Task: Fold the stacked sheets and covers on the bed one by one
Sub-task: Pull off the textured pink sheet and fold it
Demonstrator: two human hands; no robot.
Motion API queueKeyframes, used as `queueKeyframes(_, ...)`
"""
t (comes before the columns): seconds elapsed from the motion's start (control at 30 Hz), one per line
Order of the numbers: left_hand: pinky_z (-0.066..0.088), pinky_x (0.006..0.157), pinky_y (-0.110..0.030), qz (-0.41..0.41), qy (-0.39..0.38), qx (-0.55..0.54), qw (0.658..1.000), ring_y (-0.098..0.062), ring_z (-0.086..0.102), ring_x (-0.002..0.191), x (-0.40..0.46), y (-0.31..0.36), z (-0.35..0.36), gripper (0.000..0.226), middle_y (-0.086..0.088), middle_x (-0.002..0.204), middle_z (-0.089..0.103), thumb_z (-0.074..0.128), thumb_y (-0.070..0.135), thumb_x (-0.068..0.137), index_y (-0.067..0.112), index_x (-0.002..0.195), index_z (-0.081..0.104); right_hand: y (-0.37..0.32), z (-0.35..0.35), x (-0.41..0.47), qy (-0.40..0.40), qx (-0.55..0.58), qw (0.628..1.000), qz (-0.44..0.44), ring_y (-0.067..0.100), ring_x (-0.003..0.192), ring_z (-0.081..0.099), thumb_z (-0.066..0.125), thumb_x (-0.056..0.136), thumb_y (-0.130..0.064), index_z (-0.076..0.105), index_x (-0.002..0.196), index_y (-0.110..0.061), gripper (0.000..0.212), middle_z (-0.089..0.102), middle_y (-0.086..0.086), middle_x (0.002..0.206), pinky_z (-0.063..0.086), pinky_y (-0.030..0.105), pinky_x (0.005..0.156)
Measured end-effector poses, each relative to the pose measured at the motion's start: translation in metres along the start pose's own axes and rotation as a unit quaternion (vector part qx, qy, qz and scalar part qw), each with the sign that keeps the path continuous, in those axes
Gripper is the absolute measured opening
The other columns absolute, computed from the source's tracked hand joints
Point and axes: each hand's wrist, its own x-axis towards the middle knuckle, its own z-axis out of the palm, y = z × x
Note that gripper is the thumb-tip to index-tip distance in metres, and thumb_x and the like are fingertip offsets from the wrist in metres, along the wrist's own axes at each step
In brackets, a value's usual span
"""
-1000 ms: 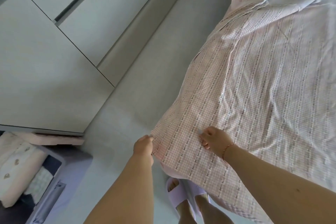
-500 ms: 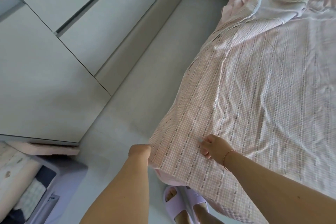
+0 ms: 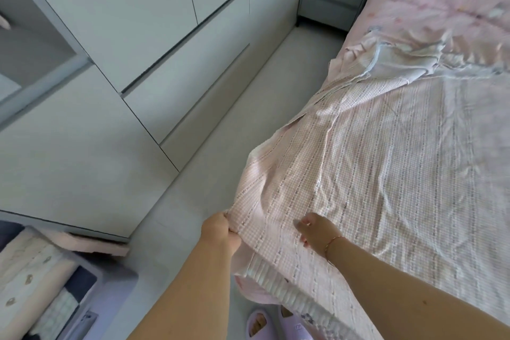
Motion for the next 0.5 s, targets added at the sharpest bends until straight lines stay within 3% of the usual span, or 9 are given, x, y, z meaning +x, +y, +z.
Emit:
queueKeyframes(0.07, 0.048, 0.095, -0.055, 0.014, -0.026, 0.006, 1.0, -0.032, 0.063, 0.086, -0.023, 0.002, 0.016, 0.033, -0.019, 0.084, 0.067, 0.033, 0.009, 0.102, -0.005, 0.082, 0.055, -0.02, -0.009, -0.007, -0.002, 0.023, 1.0, -0.017, 0.017, 0.077, 0.067, 0.048, 0.094, -0.045, 0.054, 0.081, -0.024, 0.026, 0.07, -0.001, 0.08, 0.053, 0.033, 0.078)
queueKeyframes(0.13, 0.051, 0.088, -0.053, 0.033, -0.081, 0.012, 0.996, -0.033, 0.068, 0.088, -0.044, 0.005, 0.032, 0.04, -0.02, 0.086, 0.072, 0.045, 0.031, 0.102, -0.004, 0.094, 0.062, -0.033, -0.015, -0.014, -0.009, 0.053, 0.998, -0.032, 0.018, 0.074, 0.066, 0.049, 0.094, -0.043, 0.056, 0.081, -0.021, 0.027, 0.07, 0.001, 0.077, 0.053, 0.035, 0.078)
queueKeyframes(0.17, 0.053, 0.084, -0.05, 0.041, -0.101, 0.03, 0.994, -0.033, 0.069, 0.089, -0.052, 0.007, 0.039, 0.037, -0.02, 0.09, 0.073, 0.052, 0.032, 0.099, -0.003, 0.099, 0.064, -0.038, -0.019, -0.019, -0.009, 0.064, 0.997, -0.04, 0.018, 0.073, 0.065, 0.049, 0.095, -0.042, 0.056, 0.082, -0.019, 0.028, 0.069, 0.001, 0.076, 0.054, 0.035, 0.079)
queueKeyframes(0.27, 0.056, 0.079, -0.046, 0.07, -0.122, 0.099, 0.985, -0.029, 0.068, 0.073, -0.077, 0.01, 0.05, 0.015, -0.015, 0.074, 0.07, 0.056, 0.011, 0.092, 0.0, 0.086, 0.064, -0.043, -0.036, -0.033, -0.001, 0.11, 0.993, -0.049, 0.012, 0.064, 0.062, 0.05, 0.096, -0.039, 0.057, 0.088, -0.014, 0.027, 0.068, 0.001, 0.074, 0.053, 0.032, 0.074)
queueKeyframes(0.37, 0.05, 0.089, -0.049, 0.07, -0.174, 0.138, 0.973, -0.031, 0.062, 0.083, -0.098, 0.005, 0.053, 0.013, -0.017, 0.086, 0.062, 0.055, 0.003, 0.079, 0.0, 0.09, 0.061, -0.043, -0.062, -0.043, 0.03, 0.153, 0.986, -0.053, 0.013, 0.063, 0.061, 0.053, 0.095, -0.036, 0.056, 0.091, -0.014, 0.023, 0.067, 0.003, 0.077, 0.053, 0.034, 0.071)
queueKeyframes(0.43, 0.047, 0.09, -0.044, 0.087, -0.187, 0.194, 0.959, -0.03, 0.052, 0.09, -0.107, 0.002, 0.053, 0.029, -0.013, 0.098, 0.055, 0.062, 0.001, 0.064, 0.006, 0.092, 0.06, -0.047, -0.079, -0.042, 0.062, 0.155, 0.984, -0.064, 0.017, 0.072, 0.064, 0.055, 0.093, -0.035, 0.056, 0.091, -0.018, 0.017, 0.065, 0.003, 0.085, 0.053, 0.036, 0.073)
queueKeyframes(0.5, 0.042, 0.08, -0.038, 0.125, -0.196, 0.266, 0.936, -0.027, 0.047, 0.086, -0.121, -0.01, 0.059, 0.024, -0.01, 0.094, 0.053, 0.065, 0.001, 0.056, 0.01, 0.078, 0.059, -0.047, -0.103, -0.045, 0.102, 0.124, 0.981, -0.11, 0.019, 0.09, 0.062, 0.058, 0.091, -0.034, 0.056, 0.101, -0.02, 0.017, 0.059, 0.0, 0.099, 0.049, 0.034, 0.079)
